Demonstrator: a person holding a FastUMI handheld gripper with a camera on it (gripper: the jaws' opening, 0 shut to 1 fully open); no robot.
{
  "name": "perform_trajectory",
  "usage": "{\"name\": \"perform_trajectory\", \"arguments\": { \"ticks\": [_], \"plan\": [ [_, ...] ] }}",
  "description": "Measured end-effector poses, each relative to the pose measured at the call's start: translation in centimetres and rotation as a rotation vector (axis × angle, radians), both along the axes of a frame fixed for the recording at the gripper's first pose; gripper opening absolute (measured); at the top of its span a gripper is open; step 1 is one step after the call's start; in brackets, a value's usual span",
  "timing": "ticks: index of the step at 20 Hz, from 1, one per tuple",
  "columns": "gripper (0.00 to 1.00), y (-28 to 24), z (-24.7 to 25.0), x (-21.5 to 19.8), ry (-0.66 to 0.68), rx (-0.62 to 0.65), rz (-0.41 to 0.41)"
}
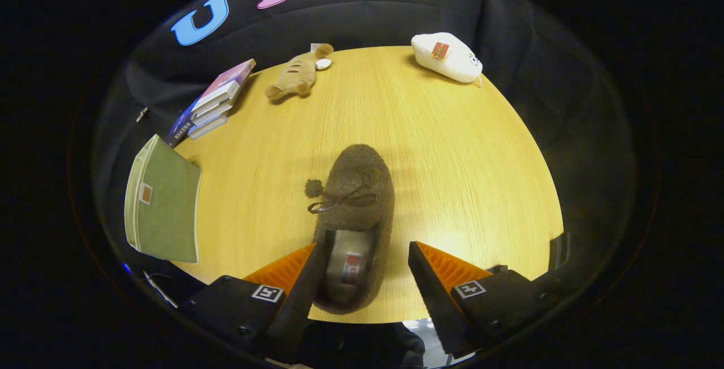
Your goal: Open the storage box then place both shoes into the box .Put the left shoe in first, then the right shoe, with the right side of both shoes facing outward in a uniform manner.
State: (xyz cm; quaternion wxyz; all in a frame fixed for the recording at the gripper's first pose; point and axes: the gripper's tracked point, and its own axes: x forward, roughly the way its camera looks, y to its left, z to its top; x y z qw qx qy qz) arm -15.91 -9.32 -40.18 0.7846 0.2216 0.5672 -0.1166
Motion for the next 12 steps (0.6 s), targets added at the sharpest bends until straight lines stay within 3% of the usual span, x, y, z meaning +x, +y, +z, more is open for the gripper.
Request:
{"name": "perform_trajectory", "arguments": {
  "ticks": [5, 8, 9, 12],
  "plan": [
    [0.64, -0.9, -3.1, 0.7, 0.047, -0.047, 0.040],
    [0.14, -0.8, -4.1, -0.1, 0.089, -0.037, 0.059],
    [0.09, -0.7, -4.1, 0.2, 0.076, -0.029, 0.059],
    [0.05, -0.6, -3.3, 0.5, 0.054, 0.008, 0.035]
  ]
}}
